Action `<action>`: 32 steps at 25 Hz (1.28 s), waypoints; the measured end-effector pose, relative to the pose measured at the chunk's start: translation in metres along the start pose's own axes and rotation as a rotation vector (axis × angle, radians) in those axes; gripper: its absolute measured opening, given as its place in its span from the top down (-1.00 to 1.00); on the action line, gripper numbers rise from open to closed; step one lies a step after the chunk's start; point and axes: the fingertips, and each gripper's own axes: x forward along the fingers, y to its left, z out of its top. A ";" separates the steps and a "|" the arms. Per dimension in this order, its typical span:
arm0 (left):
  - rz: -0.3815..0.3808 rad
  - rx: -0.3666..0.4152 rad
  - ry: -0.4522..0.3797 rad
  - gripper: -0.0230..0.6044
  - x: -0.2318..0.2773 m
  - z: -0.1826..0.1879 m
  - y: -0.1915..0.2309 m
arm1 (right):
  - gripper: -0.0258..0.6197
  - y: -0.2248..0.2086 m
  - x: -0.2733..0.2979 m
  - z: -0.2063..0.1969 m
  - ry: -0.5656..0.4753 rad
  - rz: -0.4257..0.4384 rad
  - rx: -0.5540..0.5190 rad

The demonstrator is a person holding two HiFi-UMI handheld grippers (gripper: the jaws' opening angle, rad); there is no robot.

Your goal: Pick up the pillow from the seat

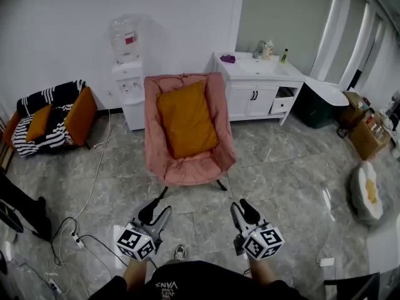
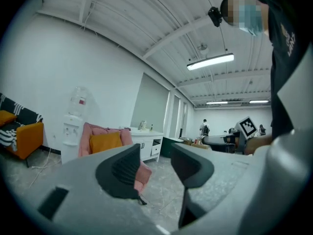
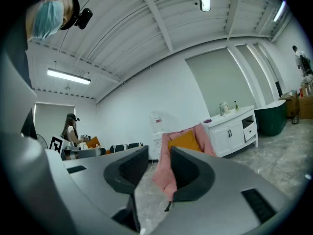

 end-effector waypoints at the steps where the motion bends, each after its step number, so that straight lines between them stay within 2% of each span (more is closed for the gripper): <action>1: -0.007 -0.009 0.006 0.23 0.004 -0.001 0.005 | 0.42 -0.001 0.006 0.000 0.000 -0.009 0.004; 7: -0.028 -0.025 0.046 0.04 0.014 -0.007 0.041 | 0.18 -0.003 0.040 -0.002 -0.010 -0.078 0.007; 14: -0.047 -0.010 0.060 0.03 0.030 0.006 0.095 | 0.15 0.003 0.088 -0.003 -0.018 -0.110 0.038; 21: -0.067 -0.022 0.077 0.03 0.044 0.008 0.127 | 0.15 -0.001 0.120 -0.006 -0.008 -0.137 0.070; 24: -0.060 -0.056 0.081 0.03 0.057 0.002 0.133 | 0.15 -0.014 0.129 -0.008 0.014 -0.149 0.072; 27: -0.059 -0.058 0.100 0.03 0.078 -0.005 0.135 | 0.15 -0.038 0.140 -0.005 0.022 -0.160 0.079; 32: -0.008 -0.071 0.094 0.03 0.120 -0.001 0.138 | 0.15 -0.083 0.165 0.010 0.039 -0.132 0.070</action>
